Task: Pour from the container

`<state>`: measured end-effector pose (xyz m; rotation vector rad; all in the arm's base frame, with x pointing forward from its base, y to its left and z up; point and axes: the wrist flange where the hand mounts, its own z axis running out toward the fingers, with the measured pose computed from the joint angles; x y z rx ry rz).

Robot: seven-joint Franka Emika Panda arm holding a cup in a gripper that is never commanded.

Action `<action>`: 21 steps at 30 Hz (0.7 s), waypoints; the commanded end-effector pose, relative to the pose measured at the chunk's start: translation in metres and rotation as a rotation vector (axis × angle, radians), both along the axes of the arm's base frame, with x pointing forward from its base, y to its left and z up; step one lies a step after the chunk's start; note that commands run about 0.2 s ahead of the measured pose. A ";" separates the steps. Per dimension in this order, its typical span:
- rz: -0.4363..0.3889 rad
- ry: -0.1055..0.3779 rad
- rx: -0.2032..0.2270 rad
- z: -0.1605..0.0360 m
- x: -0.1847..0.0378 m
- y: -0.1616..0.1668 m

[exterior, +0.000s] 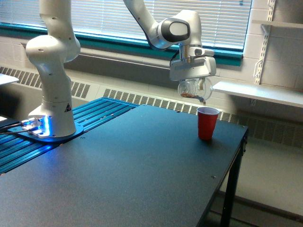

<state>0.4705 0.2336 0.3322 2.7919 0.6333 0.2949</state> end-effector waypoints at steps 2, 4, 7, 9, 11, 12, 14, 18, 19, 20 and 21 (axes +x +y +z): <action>-0.009 -0.004 -0.016 0.004 0.003 0.005; -0.008 -0.002 -0.022 0.004 0.004 0.005; -0.002 0.009 -0.035 0.005 0.005 0.006; 0.002 0.014 -0.039 0.006 0.006 0.007; 0.005 0.017 -0.044 0.007 0.007 0.008; 0.006 0.018 -0.046 0.007 0.007 0.008; 0.006 0.021 -0.050 0.007 0.007 0.009; 0.015 0.033 -0.066 0.009 0.008 0.010; 0.019 0.037 -0.070 0.010 0.008 0.011; 0.023 0.041 -0.072 0.010 0.009 0.011; 0.028 0.046 -0.076 0.011 0.009 0.011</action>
